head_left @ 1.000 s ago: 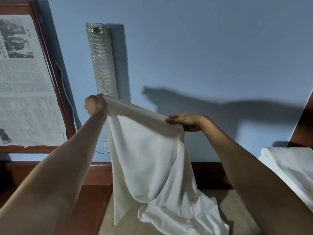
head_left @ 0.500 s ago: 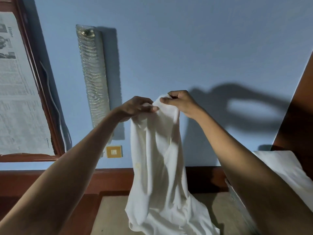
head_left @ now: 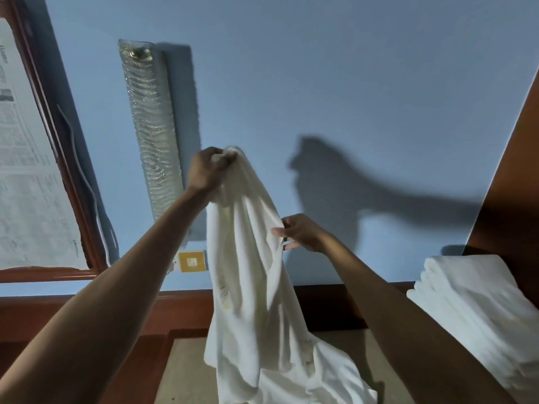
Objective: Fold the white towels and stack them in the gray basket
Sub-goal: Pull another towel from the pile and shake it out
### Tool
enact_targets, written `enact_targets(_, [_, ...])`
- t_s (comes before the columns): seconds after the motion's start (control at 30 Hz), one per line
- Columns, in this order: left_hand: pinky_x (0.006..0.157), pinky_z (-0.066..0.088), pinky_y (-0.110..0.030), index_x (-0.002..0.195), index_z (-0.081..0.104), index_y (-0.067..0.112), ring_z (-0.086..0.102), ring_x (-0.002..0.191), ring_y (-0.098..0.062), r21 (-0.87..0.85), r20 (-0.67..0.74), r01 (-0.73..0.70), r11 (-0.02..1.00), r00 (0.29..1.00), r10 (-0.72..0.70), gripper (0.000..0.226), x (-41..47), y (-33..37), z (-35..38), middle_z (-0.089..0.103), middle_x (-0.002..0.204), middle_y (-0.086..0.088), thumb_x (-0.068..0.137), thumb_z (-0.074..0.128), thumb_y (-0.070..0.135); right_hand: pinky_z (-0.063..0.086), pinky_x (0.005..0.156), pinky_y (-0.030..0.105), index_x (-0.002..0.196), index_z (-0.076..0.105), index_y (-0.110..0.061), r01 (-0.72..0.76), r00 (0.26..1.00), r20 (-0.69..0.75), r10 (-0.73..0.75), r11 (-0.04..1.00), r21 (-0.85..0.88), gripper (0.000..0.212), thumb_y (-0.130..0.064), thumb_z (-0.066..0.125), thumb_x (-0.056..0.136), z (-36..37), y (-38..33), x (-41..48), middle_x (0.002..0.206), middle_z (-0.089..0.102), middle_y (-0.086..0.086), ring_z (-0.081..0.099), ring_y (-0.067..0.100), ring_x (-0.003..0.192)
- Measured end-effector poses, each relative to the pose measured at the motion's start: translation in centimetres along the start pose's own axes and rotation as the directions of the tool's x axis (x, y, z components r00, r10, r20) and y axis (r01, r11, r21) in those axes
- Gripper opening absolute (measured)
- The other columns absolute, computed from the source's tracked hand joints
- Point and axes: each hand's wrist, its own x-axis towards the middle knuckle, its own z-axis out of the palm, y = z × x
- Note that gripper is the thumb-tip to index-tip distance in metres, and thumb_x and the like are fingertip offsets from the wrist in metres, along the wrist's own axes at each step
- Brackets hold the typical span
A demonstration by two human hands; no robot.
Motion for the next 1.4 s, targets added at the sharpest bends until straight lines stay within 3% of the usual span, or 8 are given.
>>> enact_targets(0.17, [0.080, 0.048, -0.031, 0.126, 0.065, 0.011, 0.065, 0.108, -0.030, 0.180, -0.126, 0.225, 0.958, 0.971, -0.204, 0.050, 0.0, -3.5, -2.9, 0.067, 0.120, -0.013, 0.086, 0.082, 0.035, 0.041, 0.063, 0.028, 0.097, 0.066, -0.001, 0.202, 0.968, -0.171, -0.182, 0.973, 0.112, 0.031, -0.030, 0.059, 0.103, -0.4, -3.5, 0.0, 0.088, 0.062, 0.008, 0.055, 0.016, 0.080])
enact_targets(0.3, [0.052, 0.048, -0.023, 0.141, 0.051, 0.034, 0.059, 0.061, -0.016, 0.051, 0.311, 0.148, 0.988, 0.938, -0.156, 0.078, -1.9, -1.7, -2.7, 0.064, 0.098, -0.006, 0.074, 0.088, 0.048, 0.035, 0.078, 0.033, 0.096, 0.060, 0.007, 0.363, 0.929, -0.104, -0.354, 0.927, 0.092, 0.051, -0.044, 0.068, 0.094, -0.6, -8.4, 0.0, 0.094, 0.052, 0.006, 0.047, 0.017, 0.091])
enact_targets(0.47, [0.093, 0.054, -0.039, 0.117, 0.072, 0.010, 0.069, 0.101, -0.022, 0.037, 0.721, 0.133, 0.990, 0.683, -0.118, 0.058, -2.7, 0.6, -2.0, 0.074, 0.112, -0.018, 0.082, 0.081, 0.056, 0.026, 0.062, 0.031, 0.075, 0.043, 0.002, 0.451, 0.890, -0.089, -0.447, 0.892, 0.031, 0.050, -0.036, 0.067, 0.098, -1.9, -12.0, -0.8, 0.077, 0.033, 0.007, 0.032, 0.021, 0.073])
enact_targets(0.67, [0.062, 0.051, -0.020, 0.092, 0.074, 0.001, 0.066, 0.067, -0.009, -0.068, 0.548, 0.035, 0.997, 0.837, 0.007, 0.017, -2.4, 1.7, -1.6, 0.071, 0.075, 0.001, 0.093, 0.075, 0.018, 0.044, 0.063, 0.030, 0.083, 0.066, -0.015, 0.289, 0.946, -0.065, -0.318, 0.917, -0.274, 0.040, -0.034, 0.095, 0.062, -2.4, -7.2, -0.3, 0.078, 0.062, -0.006, 0.059, 0.011, 0.073])
enact_targets(0.83, [0.065, 0.049, -0.027, 0.084, 0.076, 0.008, 0.063, 0.069, -0.017, -0.128, 0.340, -0.002, 0.992, 0.939, 0.045, 0.018, -1.8, 1.4, -1.0, 0.070, 0.075, -0.004, 0.091, 0.077, 0.025, 0.052, 0.070, 0.029, 0.105, 0.075, -0.011, 0.070, 0.980, -0.133, -0.147, 0.884, -0.462, 0.030, -0.014, 0.084, 0.077, -0.1, -1.3, 0.0, 0.097, 0.072, 0.003, 0.065, 0.017, 0.090])
enact_targets(1.13, [0.057, 0.046, -0.027, 0.113, 0.070, 0.011, 0.061, 0.077, -0.025, 0.124, -0.020, 0.216, 0.969, 0.976, -0.215, 0.030, -0.8, -2.3, -4.0, 0.070, 0.097, -0.014, 0.093, 0.075, 0.033, 0.054, 0.065, 0.019, 0.108, 0.066, -0.008, 0.124, 0.987, -0.126, -0.101, 0.974, 0.190, 0.018, -0.022, 0.055, 0.105, 0.0, -2.0, -0.9, 0.084, 0.067, 0.000, 0.064, 0.008, 0.073])
enact_targets(1.23, [0.047, 0.044, -0.020, 0.136, 0.052, 0.027, 0.054, 0.063, -0.017, 0.199, 0.335, 0.164, 0.966, 0.915, -0.225, 0.062, -2.5, -1.8, -3.6, 0.060, 0.089, -0.005, 0.084, 0.085, 0.030, 0.051, 0.085, 0.024, 0.120, 0.067, -0.007, 0.205, 0.973, -0.156, -0.172, 0.953, 0.225, 0.028, -0.028, 0.058, 0.104, -0.2, -5.0, -0.3, 0.108, 0.070, 0.006, 0.064, 0.012, 0.095])
enact_targets(1.4, [0.098, 0.056, -0.037, 0.123, 0.072, 0.029, 0.070, 0.108, -0.019, 0.188, 0.778, 0.067, 0.980, 0.598, -0.190, 0.054, -4.0, -0.1, -1.9, 0.073, 0.121, -0.002, 0.076, 0.084, 0.053, 0.026, 0.068, 0.033, 0.072, 0.046, -0.016, 0.271, 0.962, 0.020, -0.273, 0.960, 0.077, 0.044, -0.046, 0.073, 0.091, -1.5, -9.4, -1.5, 0.077, 0.037, 0.004, 0.036, 0.023, 0.074])
